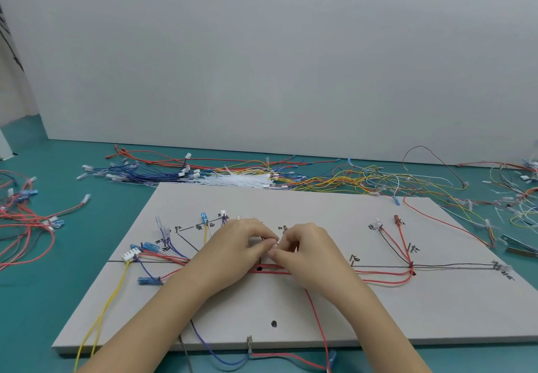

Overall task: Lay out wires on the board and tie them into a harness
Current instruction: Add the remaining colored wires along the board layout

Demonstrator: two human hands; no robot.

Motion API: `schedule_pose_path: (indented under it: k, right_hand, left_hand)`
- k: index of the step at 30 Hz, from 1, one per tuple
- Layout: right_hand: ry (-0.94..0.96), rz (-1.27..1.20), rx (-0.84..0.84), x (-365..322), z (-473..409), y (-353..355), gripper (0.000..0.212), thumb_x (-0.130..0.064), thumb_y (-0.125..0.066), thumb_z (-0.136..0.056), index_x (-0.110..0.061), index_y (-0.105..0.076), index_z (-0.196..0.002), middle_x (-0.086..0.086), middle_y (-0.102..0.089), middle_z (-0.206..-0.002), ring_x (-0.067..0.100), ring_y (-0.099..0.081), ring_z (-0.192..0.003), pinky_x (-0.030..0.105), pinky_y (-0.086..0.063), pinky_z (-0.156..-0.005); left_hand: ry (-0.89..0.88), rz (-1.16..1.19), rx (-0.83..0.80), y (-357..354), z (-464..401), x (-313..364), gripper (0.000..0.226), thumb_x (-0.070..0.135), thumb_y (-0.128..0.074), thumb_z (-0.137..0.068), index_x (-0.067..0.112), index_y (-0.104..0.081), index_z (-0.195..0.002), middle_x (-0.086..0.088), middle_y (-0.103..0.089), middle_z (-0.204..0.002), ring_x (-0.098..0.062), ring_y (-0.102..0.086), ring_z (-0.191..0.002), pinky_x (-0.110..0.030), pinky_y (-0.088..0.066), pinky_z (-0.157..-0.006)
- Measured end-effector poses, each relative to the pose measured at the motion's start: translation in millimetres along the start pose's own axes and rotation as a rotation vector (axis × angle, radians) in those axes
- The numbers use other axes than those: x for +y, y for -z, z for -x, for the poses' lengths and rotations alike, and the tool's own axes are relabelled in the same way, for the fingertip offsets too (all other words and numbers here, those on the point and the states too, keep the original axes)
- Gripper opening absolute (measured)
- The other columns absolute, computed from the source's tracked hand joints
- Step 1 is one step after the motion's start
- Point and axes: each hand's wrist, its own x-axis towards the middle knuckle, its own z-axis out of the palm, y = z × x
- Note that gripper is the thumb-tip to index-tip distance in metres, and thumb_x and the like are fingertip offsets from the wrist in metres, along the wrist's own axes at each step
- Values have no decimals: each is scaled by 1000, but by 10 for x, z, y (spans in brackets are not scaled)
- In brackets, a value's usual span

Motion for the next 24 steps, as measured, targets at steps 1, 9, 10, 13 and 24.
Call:
schedule_pose_path:
  k: [1, 9, 10, 13, 24]
  right_hand:
    - [-8, -29, -3, 5, 43, 23, 23, -23, -67, -82, -14, -63, -61, -10, -56, -52, 3, -48, -50, 16, -34, -47]
    - [-213, -227, -246, 16, 293, 230, 11, -31, -52, -96, -24, -60, -94, -1, -56, -42, 9, -40, -28, 15, -28, -32]
    - [-209, -207, -265, 23, 297, 259, 12, -32, -51, -97, -25, -60, -95, -2, -55, -42, 9, -37, -27, 15, -27, -32]
    - [-201, -161, -358, 48, 293, 352, 16, -35, -51, -97, -26, -63, -101, -2, -56, -43, 8, -34, -27, 17, -27, -32]
    - [-308, -25, -283, 229, 278, 609, 23, -24, -69, -87, -5, -73, -73, -2, -49, -47, 8, -33, -31, 18, -29, -35]
  left_hand:
    - [2, 4, 4, -3, -4, -2, 15, 21, -61, -92, 24, -76, -95, 15, -69, -91, -1, -60, -91, -31, -47, -85]
    - [-15, 7, 14, -50, 5, -28, 11, 28, -67, -89, 26, -77, -89, 15, -69, -95, 0, -61, -95, -31, -47, -90]
    - [-17, 0, 12, -54, 4, -30, 10, 30, -68, -88, 26, -78, -87, 15, -69, -96, 1, -60, -95, -31, -46, -91]
    - [-25, -14, 7, -45, 5, -26, 10, 35, -71, -85, 30, -79, -83, 16, -69, -98, 2, -60, -97, -31, -44, -93]
    - [-189, -311, 4, -116, 37, 70, 15, 39, -61, -91, 36, -74, -98, 16, -63, -96, -8, -54, -97, -30, -38, -85]
